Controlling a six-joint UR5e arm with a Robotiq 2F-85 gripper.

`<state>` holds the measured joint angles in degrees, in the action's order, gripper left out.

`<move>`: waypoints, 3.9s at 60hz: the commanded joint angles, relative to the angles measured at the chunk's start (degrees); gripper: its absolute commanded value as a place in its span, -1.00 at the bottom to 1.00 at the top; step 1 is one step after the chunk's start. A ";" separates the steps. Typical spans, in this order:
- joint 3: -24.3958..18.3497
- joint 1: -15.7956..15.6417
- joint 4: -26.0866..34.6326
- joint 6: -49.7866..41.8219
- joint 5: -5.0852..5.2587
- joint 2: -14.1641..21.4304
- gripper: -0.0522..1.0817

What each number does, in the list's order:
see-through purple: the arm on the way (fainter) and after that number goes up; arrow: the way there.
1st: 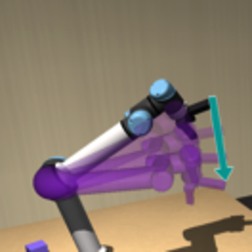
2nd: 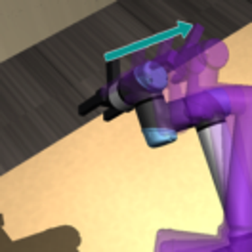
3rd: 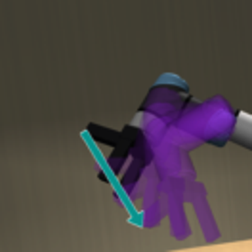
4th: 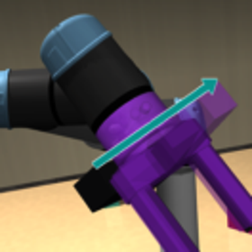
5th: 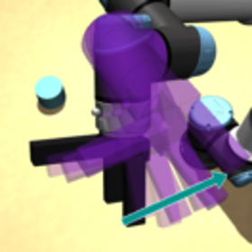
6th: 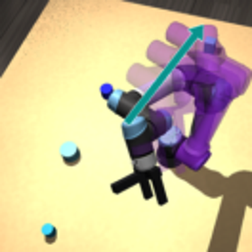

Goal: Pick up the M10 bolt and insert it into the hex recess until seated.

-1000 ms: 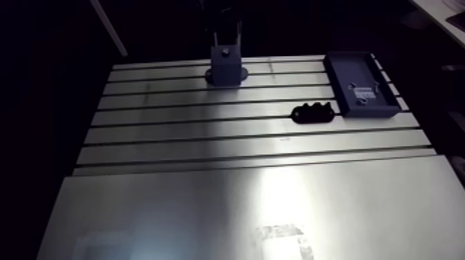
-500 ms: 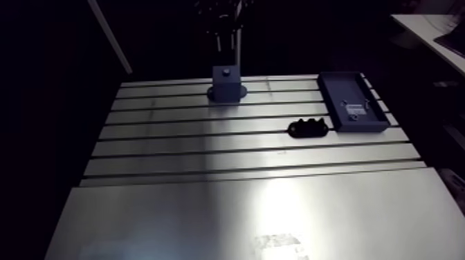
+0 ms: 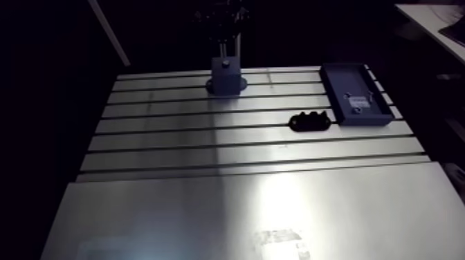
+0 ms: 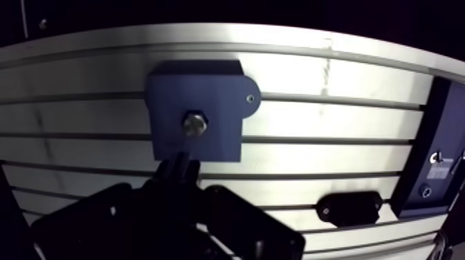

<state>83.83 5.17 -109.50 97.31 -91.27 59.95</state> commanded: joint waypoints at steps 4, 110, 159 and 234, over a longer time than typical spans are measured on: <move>-0.03 0.28 -0.50 -0.65 1.49 -0.86 0.99; -1.17 0.19 -0.92 -0.06 0.70 -3.41 0.99; -1.26 0.10 -0.93 0.12 0.52 -3.57 0.99; -3.11 0.01 0.02 0.64 0.09 -3.58 0.99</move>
<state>80.94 5.19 -109.89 97.90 -90.85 56.11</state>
